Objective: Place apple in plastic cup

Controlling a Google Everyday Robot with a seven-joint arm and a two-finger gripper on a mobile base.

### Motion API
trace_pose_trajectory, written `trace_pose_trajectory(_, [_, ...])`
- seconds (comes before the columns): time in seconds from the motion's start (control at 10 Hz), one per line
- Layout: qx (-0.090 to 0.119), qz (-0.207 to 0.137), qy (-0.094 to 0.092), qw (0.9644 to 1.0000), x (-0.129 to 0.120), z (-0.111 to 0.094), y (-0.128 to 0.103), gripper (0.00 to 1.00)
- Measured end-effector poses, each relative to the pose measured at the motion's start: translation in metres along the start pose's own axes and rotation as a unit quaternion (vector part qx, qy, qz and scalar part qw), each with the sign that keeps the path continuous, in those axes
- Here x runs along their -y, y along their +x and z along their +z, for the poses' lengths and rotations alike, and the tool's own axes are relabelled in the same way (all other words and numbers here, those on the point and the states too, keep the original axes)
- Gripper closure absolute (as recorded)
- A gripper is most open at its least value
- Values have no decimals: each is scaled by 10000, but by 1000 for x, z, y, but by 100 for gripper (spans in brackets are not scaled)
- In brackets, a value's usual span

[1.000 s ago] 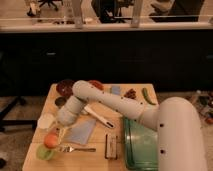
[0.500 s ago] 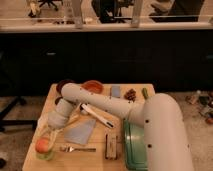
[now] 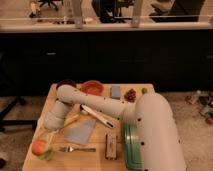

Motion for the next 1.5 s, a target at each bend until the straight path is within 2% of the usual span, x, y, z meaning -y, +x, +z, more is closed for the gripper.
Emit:
trace_pose_trajectory(0.4, [65,31,17,10000,-1,3,6,100])
trace_pose_trajectory(0.7, [113,59,8,9999,-2,3,9,94])
trace_pose_trajectory(0.8, [113,60,11,9999,-2,3,9,89])
trace_pose_trajectory(1.4, [121,67,17,9999,-2,3,10,27])
trace_pose_trajectory(1.5, [119,68,18,9999,-2,3,10,21])
